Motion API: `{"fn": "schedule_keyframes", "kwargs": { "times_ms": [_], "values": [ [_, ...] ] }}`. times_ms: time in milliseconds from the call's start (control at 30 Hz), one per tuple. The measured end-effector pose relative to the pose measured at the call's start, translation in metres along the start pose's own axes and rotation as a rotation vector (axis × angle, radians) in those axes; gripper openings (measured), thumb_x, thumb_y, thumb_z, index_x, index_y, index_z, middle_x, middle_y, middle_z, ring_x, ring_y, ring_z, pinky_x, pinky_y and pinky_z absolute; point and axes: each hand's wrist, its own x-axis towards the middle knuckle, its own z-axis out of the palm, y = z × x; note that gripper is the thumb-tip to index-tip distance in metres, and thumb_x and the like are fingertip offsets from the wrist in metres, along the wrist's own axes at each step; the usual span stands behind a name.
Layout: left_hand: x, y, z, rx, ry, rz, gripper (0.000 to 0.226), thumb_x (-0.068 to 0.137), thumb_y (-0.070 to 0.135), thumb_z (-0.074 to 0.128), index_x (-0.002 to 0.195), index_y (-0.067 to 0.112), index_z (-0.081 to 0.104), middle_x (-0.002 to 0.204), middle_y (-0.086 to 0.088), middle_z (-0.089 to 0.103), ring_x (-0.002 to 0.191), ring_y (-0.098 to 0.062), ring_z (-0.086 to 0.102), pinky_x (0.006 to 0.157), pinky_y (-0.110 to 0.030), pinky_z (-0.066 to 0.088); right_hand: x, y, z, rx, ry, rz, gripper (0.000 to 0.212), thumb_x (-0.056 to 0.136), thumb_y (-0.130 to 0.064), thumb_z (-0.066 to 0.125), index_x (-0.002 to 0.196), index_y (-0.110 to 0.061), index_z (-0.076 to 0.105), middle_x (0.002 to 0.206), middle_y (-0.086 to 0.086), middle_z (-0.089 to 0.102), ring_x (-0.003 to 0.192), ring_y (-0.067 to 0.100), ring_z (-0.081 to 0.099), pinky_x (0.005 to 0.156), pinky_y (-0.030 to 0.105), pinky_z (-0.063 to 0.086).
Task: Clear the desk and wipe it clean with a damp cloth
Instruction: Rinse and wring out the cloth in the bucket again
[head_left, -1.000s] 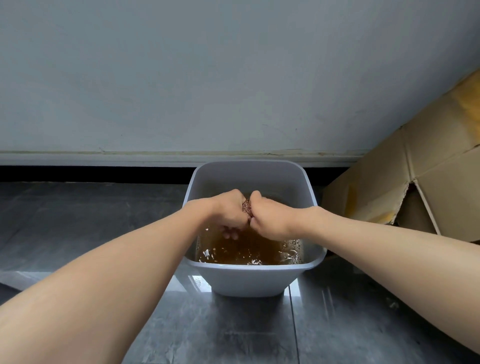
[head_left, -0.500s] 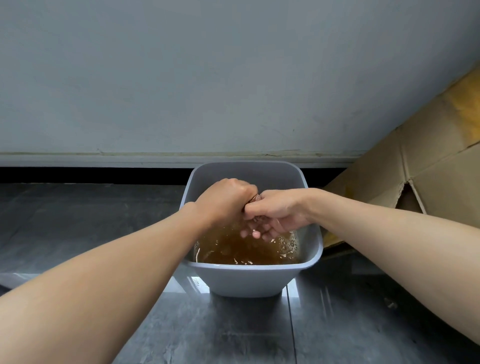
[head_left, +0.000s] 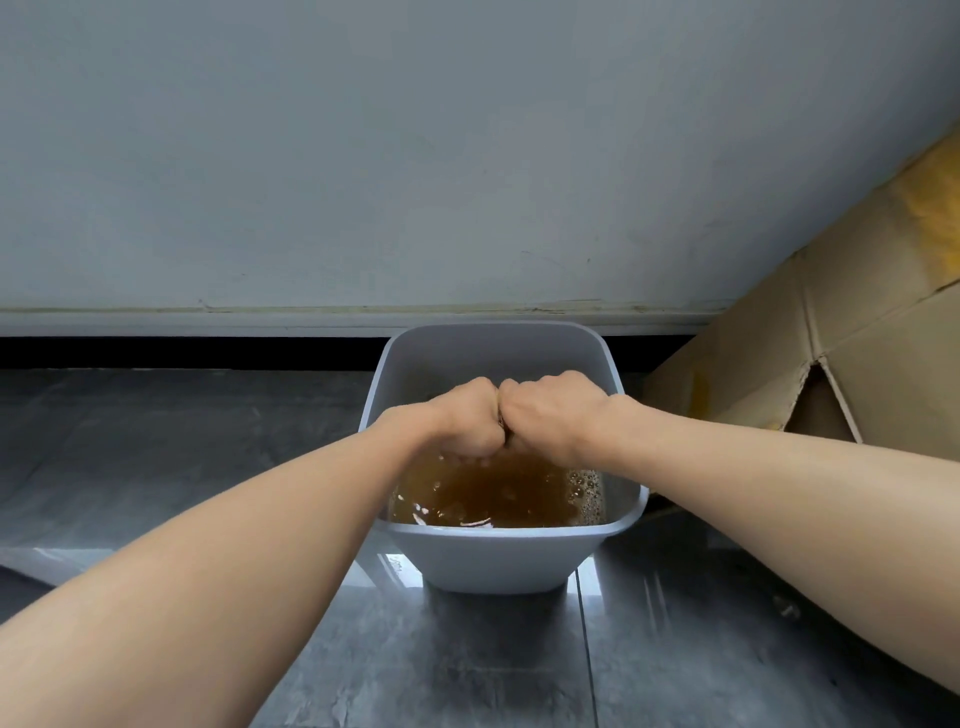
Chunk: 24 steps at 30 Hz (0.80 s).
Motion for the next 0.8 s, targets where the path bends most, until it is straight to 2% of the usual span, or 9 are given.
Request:
{"fn": "schedule_keyframes", "kwargs": {
  "times_ms": [100, 200, 267, 333, 433, 500, 600, 700, 800],
  "values": [
    [-0.007, 0.004, -0.004, -0.143, -0.140, -0.085, 0.025, 0.086, -0.004, 0.044, 0.073, 0.007, 0.062, 0.056, -0.004, 0.057, 0.047, -0.016, 0.047, 0.045, -0.024, 0.038, -0.001, -0.005, 0.002, -0.137, 0.117, -0.044, 0.019, 0.101, -0.017, 0.049, 0.117, -0.008, 0.045, 0.111, 0.006, 0.064, 0.096, 0.029, 0.066, 0.064, 0.037, 0.037],
    [-0.005, 0.002, -0.004, -0.214, -0.122, -0.077, 0.022, 0.084, -0.006, 0.048, 0.072, 0.005, 0.064, 0.064, -0.008, 0.065, 0.055, -0.021, 0.049, 0.050, -0.027, 0.041, -0.002, -0.005, 0.001, -0.080, 0.122, -0.006, 0.023, 0.097, -0.012, 0.053, 0.117, -0.007, 0.043, 0.108, 0.008, 0.059, 0.094, 0.031, 0.064, 0.063, 0.038, 0.036],
    [-0.001, -0.001, -0.002, -0.162, -0.014, -0.046, 0.021, 0.080, -0.004, 0.054, 0.064, 0.007, 0.064, 0.061, -0.009, 0.065, 0.053, -0.024, 0.052, 0.051, -0.027, 0.043, 0.002, -0.005, -0.001, 0.124, 0.038, 0.057, 0.027, 0.096, -0.017, 0.059, 0.115, -0.008, 0.041, 0.102, 0.007, 0.055, 0.095, 0.033, 0.062, 0.066, 0.038, 0.037],
    [-0.001, -0.002, -0.001, 0.058, 0.146, 0.038, 0.019, 0.076, 0.003, 0.063, 0.061, 0.013, 0.059, 0.059, -0.005, 0.061, 0.054, -0.023, 0.058, 0.051, -0.027, 0.045, 0.007, 0.000, -0.004, 0.469, -0.145, 0.113, 0.036, 0.094, -0.020, 0.065, 0.115, -0.008, 0.040, 0.093, 0.004, 0.053, 0.090, 0.029, 0.061, 0.067, 0.036, 0.043],
    [-0.005, -0.008, -0.002, 0.359, 0.350, 0.219, 0.016, 0.079, 0.012, 0.069, 0.071, 0.019, 0.057, 0.072, -0.003, 0.063, 0.069, -0.026, 0.063, 0.061, -0.035, 0.052, 0.010, 0.013, -0.010, 1.092, -0.380, 0.222, 0.027, 0.087, -0.024, 0.078, 0.101, -0.013, 0.058, 0.088, 0.001, 0.062, 0.083, 0.019, 0.061, 0.075, 0.033, 0.051],
    [-0.006, -0.013, -0.005, 0.464, 0.443, 0.324, 0.017, 0.086, 0.011, 0.062, 0.074, 0.019, 0.053, 0.079, -0.005, 0.065, 0.074, -0.028, 0.062, 0.061, -0.035, 0.046, 0.008, 0.024, -0.013, 1.385, -0.458, 0.267, 0.027, 0.086, -0.024, 0.078, 0.106, -0.011, 0.065, 0.099, 0.001, 0.065, 0.095, 0.021, 0.065, 0.084, 0.036, 0.054],
    [-0.004, -0.015, -0.010, 0.457, 0.546, 0.540, 0.016, 0.087, 0.018, 0.057, 0.072, 0.011, 0.056, 0.074, -0.006, 0.061, 0.067, -0.031, 0.060, 0.057, -0.037, 0.046, 0.001, 0.030, -0.010, 1.634, -0.577, 0.232, 0.043, 0.082, -0.026, 0.077, 0.117, -0.007, 0.061, 0.106, 0.011, 0.064, 0.108, 0.032, 0.067, 0.093, 0.045, 0.055],
    [-0.002, -0.014, -0.012, 0.403, 0.648, 0.755, 0.027, 0.080, 0.027, 0.047, 0.070, 0.008, 0.063, 0.066, -0.004, 0.058, 0.055, -0.028, 0.057, 0.046, -0.035, 0.048, -0.005, 0.027, -0.008, 1.793, -0.689, 0.111, 0.053, 0.086, -0.027, 0.070, 0.130, -0.003, 0.052, 0.129, 0.028, 0.059, 0.104, 0.034, 0.069, 0.086, 0.042, 0.058],
    [-0.002, -0.014, -0.018, 0.396, 0.697, 0.858, 0.023, 0.080, 0.021, 0.048, 0.074, 0.008, 0.066, 0.070, -0.004, 0.060, 0.059, -0.027, 0.057, 0.049, -0.035, 0.049, -0.007, 0.028, -0.008, 1.870, -0.754, -0.017, 0.060, 0.090, -0.034, 0.064, 0.134, 0.003, 0.052, 0.136, 0.025, 0.058, 0.103, 0.025, 0.068, 0.085, 0.036, 0.056]
  ]
}}
